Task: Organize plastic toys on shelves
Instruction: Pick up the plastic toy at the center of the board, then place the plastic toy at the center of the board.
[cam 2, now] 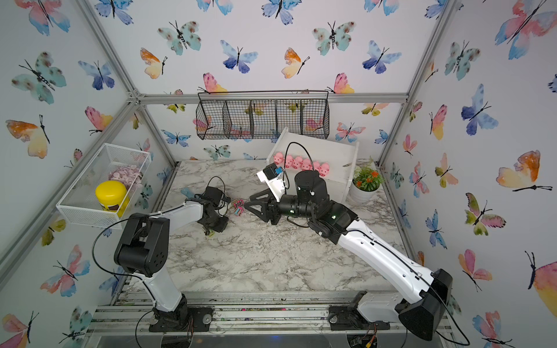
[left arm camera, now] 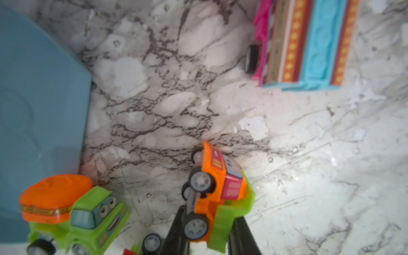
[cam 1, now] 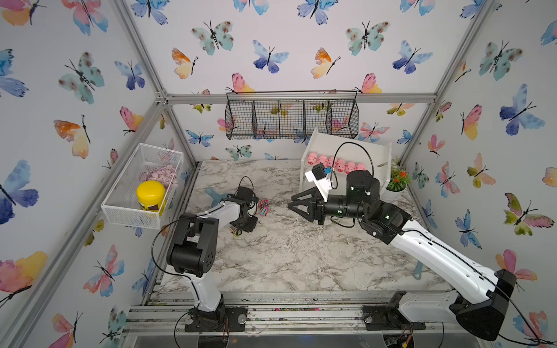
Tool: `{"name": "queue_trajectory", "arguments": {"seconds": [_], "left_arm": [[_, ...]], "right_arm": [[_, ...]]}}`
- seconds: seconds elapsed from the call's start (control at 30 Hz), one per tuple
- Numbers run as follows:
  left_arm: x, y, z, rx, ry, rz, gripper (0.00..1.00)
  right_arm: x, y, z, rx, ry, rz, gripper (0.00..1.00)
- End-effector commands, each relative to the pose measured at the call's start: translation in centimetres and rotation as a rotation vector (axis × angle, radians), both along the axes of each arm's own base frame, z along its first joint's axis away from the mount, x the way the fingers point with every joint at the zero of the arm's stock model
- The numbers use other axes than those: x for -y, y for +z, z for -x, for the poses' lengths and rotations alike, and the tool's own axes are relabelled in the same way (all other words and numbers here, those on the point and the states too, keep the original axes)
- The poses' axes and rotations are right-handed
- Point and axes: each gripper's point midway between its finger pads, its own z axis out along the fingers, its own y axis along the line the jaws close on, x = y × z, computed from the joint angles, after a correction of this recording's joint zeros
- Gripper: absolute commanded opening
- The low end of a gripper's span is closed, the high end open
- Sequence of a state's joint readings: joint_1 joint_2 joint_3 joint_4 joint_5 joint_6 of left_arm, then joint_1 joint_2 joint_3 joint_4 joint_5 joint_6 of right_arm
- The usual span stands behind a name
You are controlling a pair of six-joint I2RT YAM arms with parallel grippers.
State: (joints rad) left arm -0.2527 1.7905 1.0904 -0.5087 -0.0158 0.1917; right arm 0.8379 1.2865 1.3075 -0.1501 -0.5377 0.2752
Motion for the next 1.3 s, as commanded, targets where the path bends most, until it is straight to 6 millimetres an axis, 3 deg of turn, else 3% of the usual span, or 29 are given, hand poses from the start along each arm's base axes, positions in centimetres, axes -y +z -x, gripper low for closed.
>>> {"name": "queue_trajectory", "arguments": {"seconds": [0.0,0.1,0.2,0.33,0.47,0.57,0.63,0.77,0.9,1.1,1.27], "left_arm": [[1.4,1.6,0.5,0.009,-0.010,0.083,0.17],[3.0,4.6,0.9,0.060,-0.026,0.198,0.17],[5.8,9.1,1.9,0.140,-0.073,0.402,0.17],[10.2,17.9,4.2,0.328,-0.201,0.762,0.16],[12.7,26.6,6.8,0.577,-0.301,0.978,0.17],[14.5,31.5,8.8,0.712,-0.345,1.086,0.17],[15.8,33.6,9.8,0.770,-0.359,1.112,0.17],[18.1,35.5,10.7,0.796,-0.348,1.143,0.18],[19.9,35.5,11.0,0.761,-0.326,1.170,0.18],[20.4,35.4,11.3,0.743,-0.302,1.178,0.18],[20.2,35.0,11.4,0.741,-0.290,1.161,0.18]], "right_arm": [[0.2,0.0,0.1,-0.002,-0.018,-0.011,0.41],[0.8,-0.3,-0.2,-0.005,-0.052,-0.012,0.41],[1.9,-0.2,-0.7,-0.001,-0.134,-0.036,0.42],[3.9,0.7,-1.2,-0.013,-0.246,-0.133,0.44],[5.0,1.6,-0.9,-0.071,-0.277,-0.242,0.55],[4.5,1.9,-0.6,-0.134,-0.245,-0.288,0.60],[4.1,2.0,-0.6,-0.171,-0.232,-0.296,0.61],[3.7,1.9,-1.1,-0.218,-0.247,-0.290,0.62],[3.6,2.1,-1.5,-0.201,-0.268,-0.281,0.62],[4.4,2.3,-2.6,-0.157,-0.355,-0.258,0.56],[3.6,1.4,-3.0,-0.156,-0.358,-0.199,0.48]]}}
